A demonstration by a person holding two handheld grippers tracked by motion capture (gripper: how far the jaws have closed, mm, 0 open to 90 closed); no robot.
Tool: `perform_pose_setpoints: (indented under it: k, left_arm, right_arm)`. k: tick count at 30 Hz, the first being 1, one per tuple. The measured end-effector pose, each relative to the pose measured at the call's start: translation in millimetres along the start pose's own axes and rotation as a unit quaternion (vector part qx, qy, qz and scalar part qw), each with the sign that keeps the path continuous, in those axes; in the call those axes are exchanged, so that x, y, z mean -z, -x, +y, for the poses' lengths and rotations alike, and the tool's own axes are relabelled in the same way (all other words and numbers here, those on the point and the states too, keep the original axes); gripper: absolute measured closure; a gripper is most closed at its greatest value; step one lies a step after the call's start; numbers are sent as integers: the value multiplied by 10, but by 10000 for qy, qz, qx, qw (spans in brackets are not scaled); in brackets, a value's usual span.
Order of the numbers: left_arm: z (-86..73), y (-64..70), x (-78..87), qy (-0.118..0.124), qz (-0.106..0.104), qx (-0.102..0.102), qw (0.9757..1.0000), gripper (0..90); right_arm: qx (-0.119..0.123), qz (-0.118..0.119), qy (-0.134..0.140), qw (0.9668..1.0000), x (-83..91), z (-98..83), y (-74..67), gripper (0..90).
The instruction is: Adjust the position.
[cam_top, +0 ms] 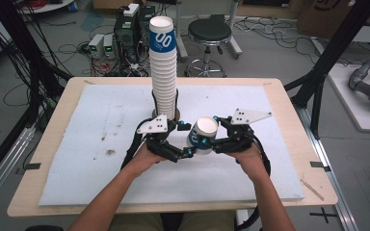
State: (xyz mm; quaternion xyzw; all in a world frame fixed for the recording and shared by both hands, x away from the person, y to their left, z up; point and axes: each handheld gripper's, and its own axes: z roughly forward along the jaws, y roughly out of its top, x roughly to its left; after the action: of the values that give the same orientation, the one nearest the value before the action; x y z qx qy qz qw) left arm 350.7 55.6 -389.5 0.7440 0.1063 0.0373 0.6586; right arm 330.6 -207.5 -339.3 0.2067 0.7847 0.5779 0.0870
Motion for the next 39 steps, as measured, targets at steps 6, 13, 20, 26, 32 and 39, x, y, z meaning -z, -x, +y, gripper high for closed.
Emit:
perform_pose_setpoints:
  k: [6, 13, 20, 26, 32, 39]
  left_arm:
    - [-19, 16, -79, -76, -81, 23, 9999, 137]
    - [-27, -1, -96, -41, -171, 170, 9997, 174]
    - [-10, -9, -73, -210, -274, 52, 9994, 250]
    - [49, -43, -2, -414, -265, -23, 9988, 265]
    - [107, -66, 68, -818, -215, -146, 9963, 267]
    - [185, -86, 121, -1279, -185, -266, 9913, 268]
  right_arm:
    - [-20, 88, 22, 10000, -30, 6, -24, 288]
    - [-199, 194, 203, 9994, -35, 4, -15, 288]
    - [-278, 227, 251, 9990, -42, -34, 0, 265]
    - [-123, 174, 159, 9996, -25, -9, -32, 157]
    - [104, 144, -154, 9997, 14, 35, -6, 157]
    - [490, 430, -910, 9937, -34, 189, 61, 158]
